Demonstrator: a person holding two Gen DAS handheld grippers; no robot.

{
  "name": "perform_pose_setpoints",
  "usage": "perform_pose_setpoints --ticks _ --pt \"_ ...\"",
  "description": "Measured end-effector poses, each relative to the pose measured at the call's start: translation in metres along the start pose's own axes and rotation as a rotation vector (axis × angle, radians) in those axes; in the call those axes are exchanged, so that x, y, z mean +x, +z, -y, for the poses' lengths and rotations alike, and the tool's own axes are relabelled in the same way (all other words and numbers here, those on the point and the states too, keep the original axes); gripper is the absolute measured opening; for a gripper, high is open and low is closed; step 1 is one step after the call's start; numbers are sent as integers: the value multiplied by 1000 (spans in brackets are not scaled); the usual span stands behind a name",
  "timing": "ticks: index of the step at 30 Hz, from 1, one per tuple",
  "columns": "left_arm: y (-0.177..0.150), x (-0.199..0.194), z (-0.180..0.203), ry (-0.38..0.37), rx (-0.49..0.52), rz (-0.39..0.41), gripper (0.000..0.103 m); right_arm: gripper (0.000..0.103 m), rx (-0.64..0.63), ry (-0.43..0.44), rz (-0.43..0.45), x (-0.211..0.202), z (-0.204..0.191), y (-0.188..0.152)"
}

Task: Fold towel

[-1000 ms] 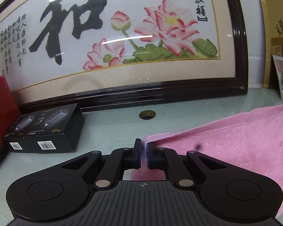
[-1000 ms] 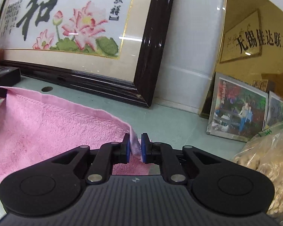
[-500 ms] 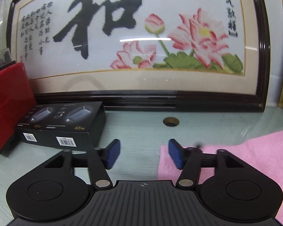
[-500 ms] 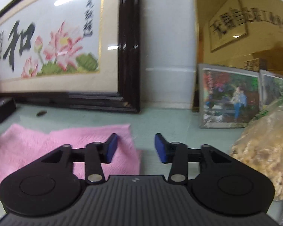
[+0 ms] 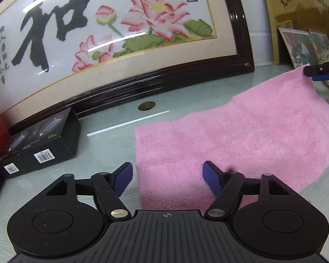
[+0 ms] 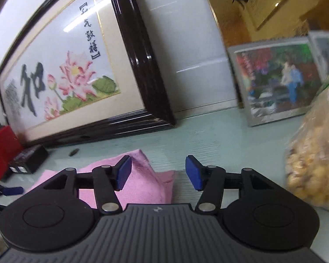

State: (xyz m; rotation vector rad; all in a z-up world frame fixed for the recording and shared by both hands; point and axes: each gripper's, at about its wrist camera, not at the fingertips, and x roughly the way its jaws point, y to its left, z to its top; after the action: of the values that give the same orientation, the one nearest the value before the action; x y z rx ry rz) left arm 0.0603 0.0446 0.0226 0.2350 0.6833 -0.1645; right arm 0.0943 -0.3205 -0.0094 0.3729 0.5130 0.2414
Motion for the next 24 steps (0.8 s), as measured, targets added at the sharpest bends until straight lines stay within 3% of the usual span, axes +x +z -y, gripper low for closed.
perform_pose_setpoints --ticks 2,5,7,8,10,15,16,19,20,22,24 --pt "0 2 -5 -13 -29 -11 81 57 8 40 -19 9 3 0" --pt "-1 3 -10 -23 -59 -22 85 36 16 62 -49 14 1 0" --pt "-2 2 -10 -14 -59 -21 88 11 11 48 -56 12 -3 0" --pt "-2 2 -10 -7 -56 -19 89 5 13 52 -51 8 -5 1" --pt "-2 1 -9 2 -51 -17 90 5 34 98 -42 -1 -7 4" --pt "-2 1 -9 12 -53 -21 94 5 217 299 -48 -32 -3 13" --pt "-2 1 -9 13 -53 -21 94 5 255 300 -48 -33 1 15" --pt "-2 2 -8 29 -45 -18 98 16 296 185 -67 -18 12 18" --pt "-3 2 -7 35 -41 -17 99 31 293 132 -94 -8 17 16" --pt "-3 2 -7 39 -37 -16 99 47 301 54 -141 7 26 10" --pt "-3 2 -7 40 -36 -18 99 47 269 -10 -140 10 28 7"
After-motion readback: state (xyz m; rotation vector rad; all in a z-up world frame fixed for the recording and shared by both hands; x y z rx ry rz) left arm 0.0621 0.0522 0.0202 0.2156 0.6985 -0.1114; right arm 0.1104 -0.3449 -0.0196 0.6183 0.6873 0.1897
